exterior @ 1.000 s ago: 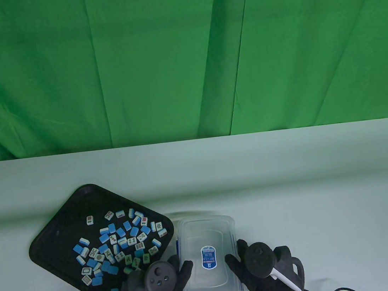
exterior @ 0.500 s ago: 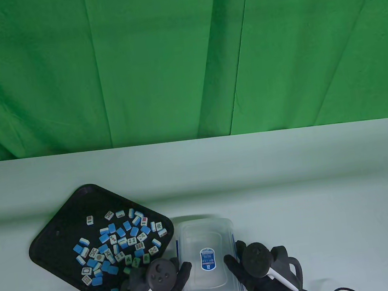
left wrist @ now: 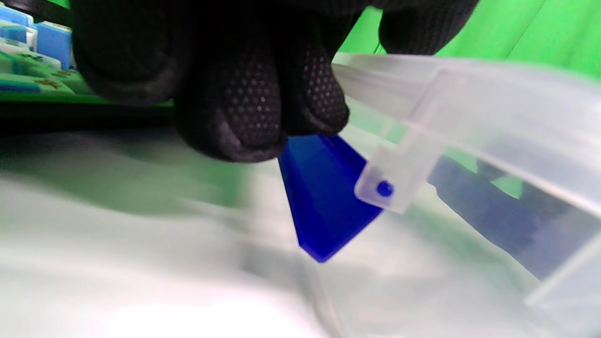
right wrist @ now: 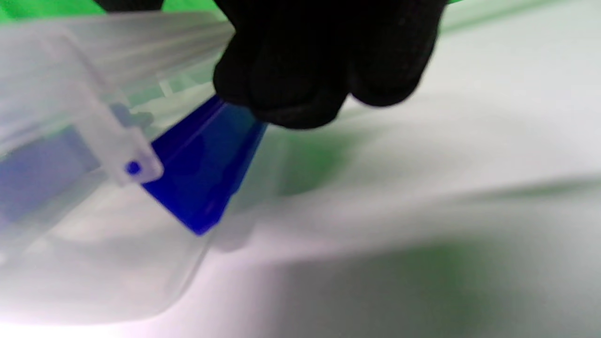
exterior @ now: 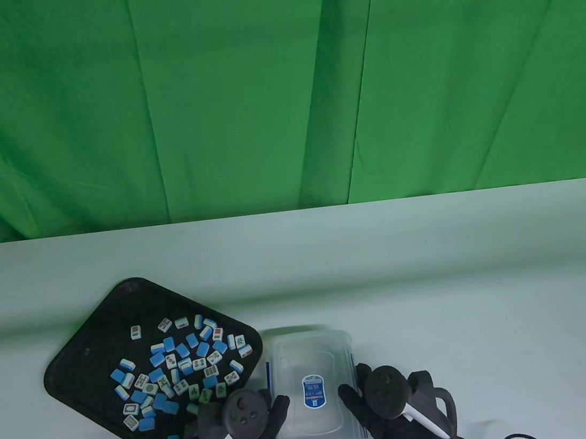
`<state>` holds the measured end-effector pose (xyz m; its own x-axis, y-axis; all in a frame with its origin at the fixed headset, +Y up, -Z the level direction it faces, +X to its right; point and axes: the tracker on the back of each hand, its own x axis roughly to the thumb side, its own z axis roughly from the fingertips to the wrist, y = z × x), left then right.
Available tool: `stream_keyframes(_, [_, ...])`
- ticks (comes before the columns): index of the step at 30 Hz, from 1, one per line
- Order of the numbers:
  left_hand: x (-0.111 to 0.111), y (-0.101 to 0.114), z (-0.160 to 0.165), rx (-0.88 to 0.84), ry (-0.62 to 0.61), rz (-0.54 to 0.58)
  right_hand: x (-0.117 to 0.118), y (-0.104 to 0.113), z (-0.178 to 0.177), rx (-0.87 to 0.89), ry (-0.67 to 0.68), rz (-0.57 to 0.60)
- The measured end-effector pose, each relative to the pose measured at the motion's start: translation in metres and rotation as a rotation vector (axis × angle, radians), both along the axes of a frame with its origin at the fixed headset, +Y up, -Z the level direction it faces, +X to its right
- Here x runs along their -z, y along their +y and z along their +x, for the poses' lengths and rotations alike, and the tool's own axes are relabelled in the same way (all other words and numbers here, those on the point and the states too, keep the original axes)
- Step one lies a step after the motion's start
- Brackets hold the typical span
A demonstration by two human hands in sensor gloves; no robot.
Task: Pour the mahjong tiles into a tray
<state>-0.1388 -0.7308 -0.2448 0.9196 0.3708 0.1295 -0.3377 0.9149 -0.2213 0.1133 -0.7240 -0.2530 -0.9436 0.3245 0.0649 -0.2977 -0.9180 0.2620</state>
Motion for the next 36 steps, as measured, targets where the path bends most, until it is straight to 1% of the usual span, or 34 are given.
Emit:
stream_keyframes(6, [0.0000, -0.0012, 0.0007, -0.003, 0.002, -0.010, 0.0006, -0.0013, -0.0005, -0.003, 0.002, -0.014])
stream_keyframes(9, [-0.0005, -0.0018, 0.0012, -0.024, 0.016, -0.039, 0.0005, -0.0018, -0.0009, -0.005, 0.000, -0.030])
stream_keyframes(16, [-0.0006, -0.0023, 0.0021, 0.001, 0.010, -0.015, 0.0008, -0.0033, -0.0006, -0.004, 0.000, -0.020])
stream_keyframes(18, [-0.0003, -0.0020, 0.0025, 0.014, 0.014, 0.010, 0.0011, -0.0036, -0.0004, -0.007, 0.000, -0.019])
stream_keyframes(21, [-0.0001, -0.0023, 0.0024, 0.007, 0.015, 0.006, 0.0014, -0.0041, -0.0003, -0.004, -0.001, -0.017])
stream_keyframes(24, [0.0004, -0.0034, 0.0019, -0.004, 0.017, -0.007, 0.0014, -0.0045, -0.0004, -0.006, -0.001, -0.021])
stream_keyframes(29, [0.0003, -0.0044, 0.0019, -0.012, 0.020, -0.030, 0.0014, -0.0057, -0.0015, -0.025, 0.013, -0.066])
stream_keyframes(36, [0.0000, -0.0055, 0.0015, -0.021, 0.030, -0.048, 0.0019, -0.0074, -0.0024, -0.018, 0.009, -0.076])
